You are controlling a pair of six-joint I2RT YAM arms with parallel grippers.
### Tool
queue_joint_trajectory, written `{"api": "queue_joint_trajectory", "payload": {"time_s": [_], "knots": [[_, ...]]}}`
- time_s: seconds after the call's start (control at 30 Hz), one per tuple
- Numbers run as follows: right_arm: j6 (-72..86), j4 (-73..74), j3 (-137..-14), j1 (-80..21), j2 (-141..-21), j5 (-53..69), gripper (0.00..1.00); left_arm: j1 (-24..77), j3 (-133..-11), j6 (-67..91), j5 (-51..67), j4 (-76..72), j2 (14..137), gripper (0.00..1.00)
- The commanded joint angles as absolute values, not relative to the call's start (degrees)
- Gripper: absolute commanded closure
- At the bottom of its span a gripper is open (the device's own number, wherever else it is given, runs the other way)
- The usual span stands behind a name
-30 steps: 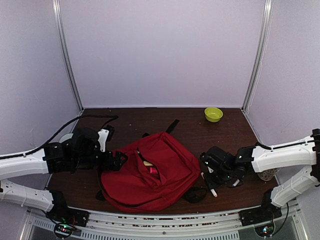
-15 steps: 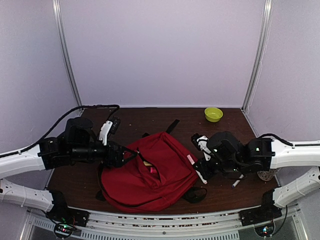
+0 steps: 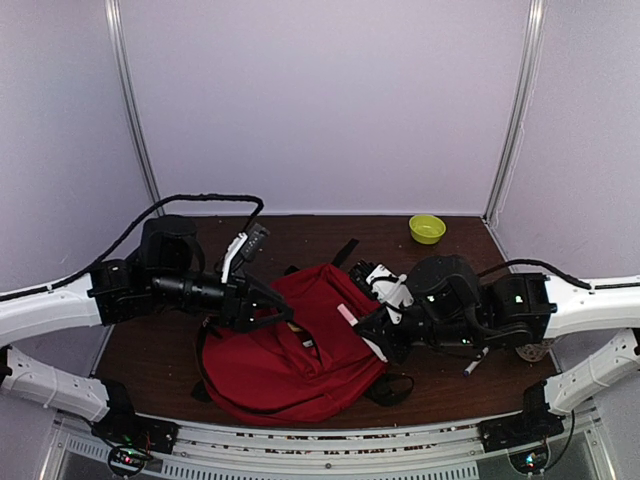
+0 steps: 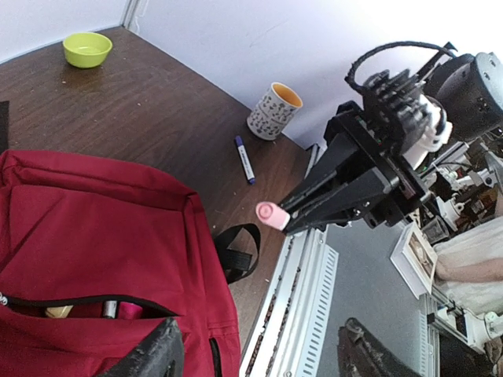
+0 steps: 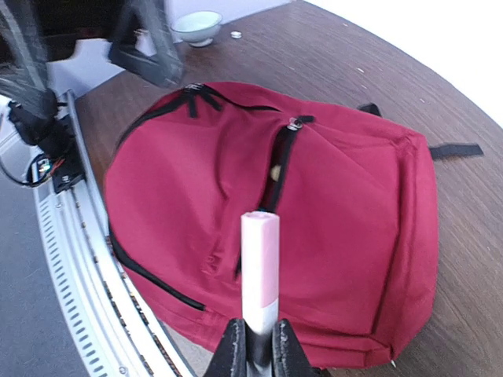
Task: Pack the student bag
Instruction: Pass from the right arm to the left
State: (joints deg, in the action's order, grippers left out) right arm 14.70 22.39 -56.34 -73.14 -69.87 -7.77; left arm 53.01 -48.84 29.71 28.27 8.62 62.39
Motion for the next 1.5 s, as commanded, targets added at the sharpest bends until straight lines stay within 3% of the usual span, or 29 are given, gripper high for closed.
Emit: {"api": "queue_joint_trajectory", "payload": {"time_s": [0.0, 0.43, 0.93, 1.0, 1.1, 1.2, 1.47], "knots": [[10.84, 19.45, -59.85, -75.31, -71.46, -3.14, 1.0, 54.65, -52.62, 27.89, 33.16, 5.49, 65.94, 0.33], [7.45, 19.92, -65.93, -78.19, -76.2, 2.62, 1.0, 56.86, -52.38, 27.21, 40.28, -0.8, 69.59, 0.51], [7.26, 20.5, -67.73, -78.21, -76.88, 2.49, 1.0, 56.95, -50.63, 25.32, 41.09, -0.79, 68.29, 0.84], [7.28, 20.55, -67.89, -78.17, -76.97, 1.97, 1.0, 56.95, -50.62, 25.46, 41.13, -0.78, 68.38, 0.82], [7.54, 20.65, -67.92, -78.14, -76.97, 0.95, 1.0, 56.95, -50.26, 25.81, 41.07, -1.33, 68.11, 0.69], [7.73, 20.43, -67.36, -78.2, -76.91, 0.47, 1.0, 56.95, -49.38, 25.93, 40.79, -1.96, 67.32, 0.68], [7.61, 20.15, -67.75, -78.17, -77.3, -0.04, 1.0, 56.95, -48.28, 25.56, 41.21, -2.82, 67.37, 0.98]]}}
